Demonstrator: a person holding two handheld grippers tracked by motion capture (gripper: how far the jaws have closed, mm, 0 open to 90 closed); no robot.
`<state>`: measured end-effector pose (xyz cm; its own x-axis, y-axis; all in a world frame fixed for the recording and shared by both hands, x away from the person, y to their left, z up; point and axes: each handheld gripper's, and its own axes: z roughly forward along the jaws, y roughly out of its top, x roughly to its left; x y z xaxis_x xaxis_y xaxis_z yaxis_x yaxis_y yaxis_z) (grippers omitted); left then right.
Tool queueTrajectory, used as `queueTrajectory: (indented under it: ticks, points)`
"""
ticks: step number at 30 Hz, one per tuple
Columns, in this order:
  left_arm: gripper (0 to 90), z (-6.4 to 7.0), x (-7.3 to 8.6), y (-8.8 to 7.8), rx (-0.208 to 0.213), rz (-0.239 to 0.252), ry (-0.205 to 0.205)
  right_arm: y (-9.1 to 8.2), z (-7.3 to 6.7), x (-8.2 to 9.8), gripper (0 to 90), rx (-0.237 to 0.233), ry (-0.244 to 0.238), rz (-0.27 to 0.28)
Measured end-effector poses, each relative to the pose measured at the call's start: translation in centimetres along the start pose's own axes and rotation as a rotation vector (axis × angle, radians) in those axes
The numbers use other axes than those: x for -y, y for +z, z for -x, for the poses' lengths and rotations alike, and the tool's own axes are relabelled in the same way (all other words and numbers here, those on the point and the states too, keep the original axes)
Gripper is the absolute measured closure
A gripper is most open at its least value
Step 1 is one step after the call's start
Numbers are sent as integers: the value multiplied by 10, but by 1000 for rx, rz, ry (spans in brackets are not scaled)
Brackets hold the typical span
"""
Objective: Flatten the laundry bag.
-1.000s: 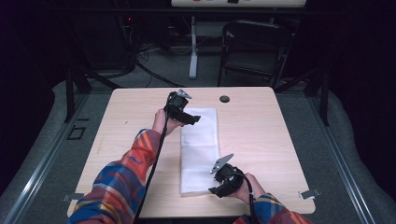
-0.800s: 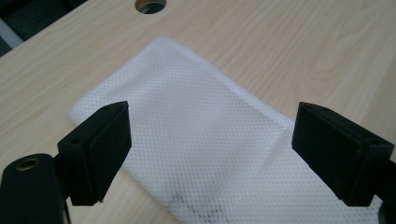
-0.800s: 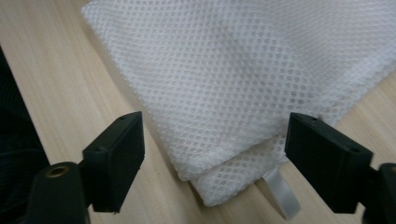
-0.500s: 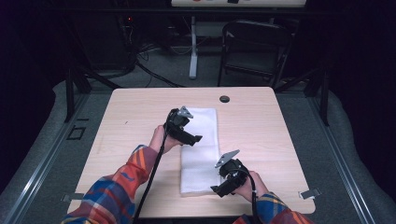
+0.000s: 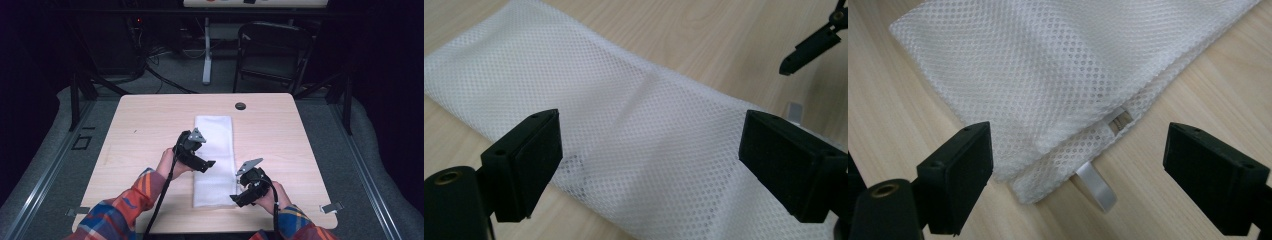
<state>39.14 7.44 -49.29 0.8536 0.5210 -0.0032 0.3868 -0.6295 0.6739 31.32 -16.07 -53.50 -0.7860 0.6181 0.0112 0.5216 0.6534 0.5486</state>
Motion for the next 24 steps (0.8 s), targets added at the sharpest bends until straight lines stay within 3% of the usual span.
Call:
queueTrajectory:
  ticks: [3,12,24]
  points:
    - [98,8,5,-1,10,4,-5,-2,2,0,122,-1,3,-5]
    - [100,33,23,-2,42,-51,20,-4,5,1,143,17,17,-9]
    - [145,64,26,5,86,-45,62,-5,10,2,167,48,37,-14]
